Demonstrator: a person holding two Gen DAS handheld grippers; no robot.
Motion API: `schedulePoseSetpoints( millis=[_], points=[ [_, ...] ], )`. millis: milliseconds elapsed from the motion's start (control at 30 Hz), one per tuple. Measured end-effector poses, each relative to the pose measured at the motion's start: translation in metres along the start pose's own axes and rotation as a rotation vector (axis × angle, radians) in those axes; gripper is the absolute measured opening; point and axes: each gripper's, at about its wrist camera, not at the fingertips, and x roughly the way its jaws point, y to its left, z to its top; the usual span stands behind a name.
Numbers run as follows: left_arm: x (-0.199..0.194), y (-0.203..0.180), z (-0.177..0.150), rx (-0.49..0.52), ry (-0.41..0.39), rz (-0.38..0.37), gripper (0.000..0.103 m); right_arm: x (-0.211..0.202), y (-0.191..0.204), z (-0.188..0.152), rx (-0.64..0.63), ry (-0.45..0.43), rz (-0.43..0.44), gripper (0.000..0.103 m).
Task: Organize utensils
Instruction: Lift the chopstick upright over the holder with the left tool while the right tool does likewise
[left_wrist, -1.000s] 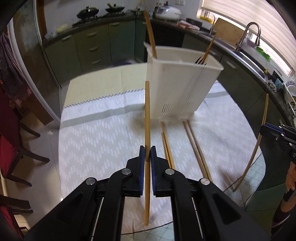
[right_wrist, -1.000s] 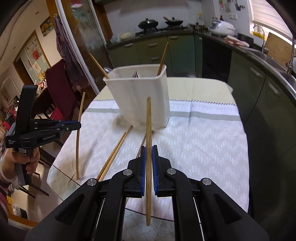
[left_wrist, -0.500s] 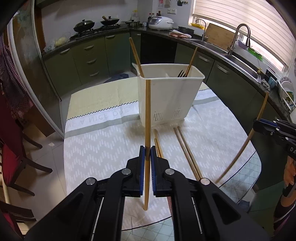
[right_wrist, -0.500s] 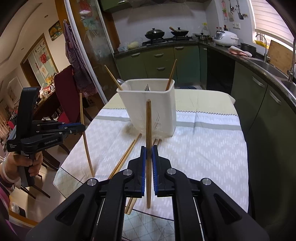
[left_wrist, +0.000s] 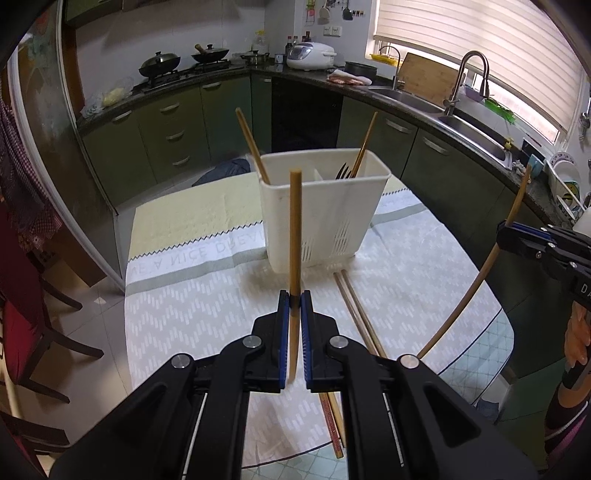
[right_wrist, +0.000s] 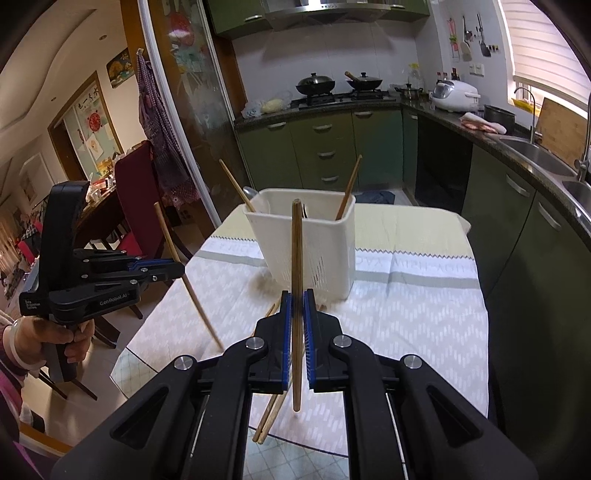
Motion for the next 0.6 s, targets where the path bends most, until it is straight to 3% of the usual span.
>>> schedulePoseSetpoints(
  millis=[600],
  points=[
    [-0.065,-0.016,0.09,0.033,-0.155,-0.036,0.006,-0.037,0.009,0.089,-0.063,-0.134,-0.013,0.007]
  ],
)
